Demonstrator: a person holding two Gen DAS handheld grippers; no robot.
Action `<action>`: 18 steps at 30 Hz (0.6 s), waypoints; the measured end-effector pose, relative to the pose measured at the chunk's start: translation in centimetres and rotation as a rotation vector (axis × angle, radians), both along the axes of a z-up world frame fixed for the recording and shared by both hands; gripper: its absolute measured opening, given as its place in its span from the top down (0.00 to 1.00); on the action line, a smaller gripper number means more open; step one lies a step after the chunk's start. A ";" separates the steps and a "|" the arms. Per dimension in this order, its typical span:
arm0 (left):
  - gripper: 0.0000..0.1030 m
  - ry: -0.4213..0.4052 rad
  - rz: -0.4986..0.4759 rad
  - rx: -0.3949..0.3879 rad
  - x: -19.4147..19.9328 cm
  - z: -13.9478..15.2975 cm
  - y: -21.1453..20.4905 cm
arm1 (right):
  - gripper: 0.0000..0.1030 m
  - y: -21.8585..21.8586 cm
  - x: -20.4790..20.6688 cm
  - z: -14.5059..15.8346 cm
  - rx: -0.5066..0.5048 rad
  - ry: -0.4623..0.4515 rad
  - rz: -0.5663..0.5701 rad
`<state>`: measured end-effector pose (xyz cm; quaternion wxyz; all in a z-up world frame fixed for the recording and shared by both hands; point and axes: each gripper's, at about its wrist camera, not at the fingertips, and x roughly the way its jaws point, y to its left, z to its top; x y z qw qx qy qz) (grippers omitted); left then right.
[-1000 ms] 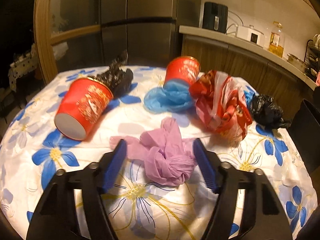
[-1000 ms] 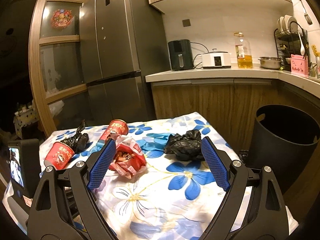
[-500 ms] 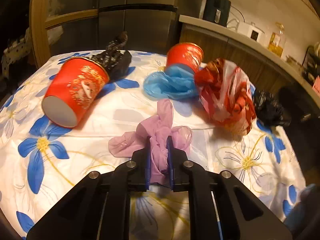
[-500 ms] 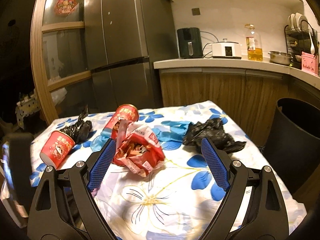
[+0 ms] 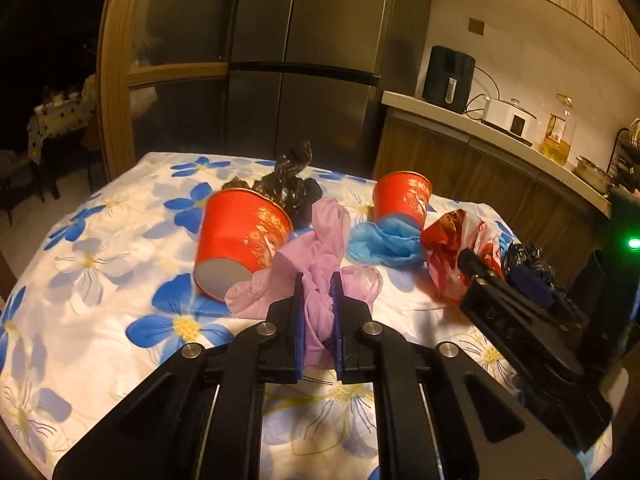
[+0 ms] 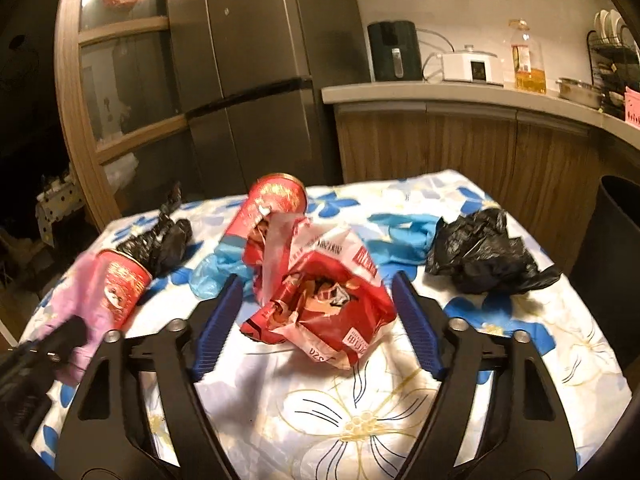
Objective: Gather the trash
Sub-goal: 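Grasp the pink glove with the left tool while the right tool grasps the red-white snack wrapper, then carry the pink glove and snack wrapper over the black bin with both tools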
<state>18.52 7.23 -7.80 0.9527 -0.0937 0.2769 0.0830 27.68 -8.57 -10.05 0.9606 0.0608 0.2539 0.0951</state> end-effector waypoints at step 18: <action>0.90 -0.033 -0.004 -0.012 -1.0 1.3 -0.4 | 0.91 -2.9 -2.5 0.6 0.080 0.033 0.034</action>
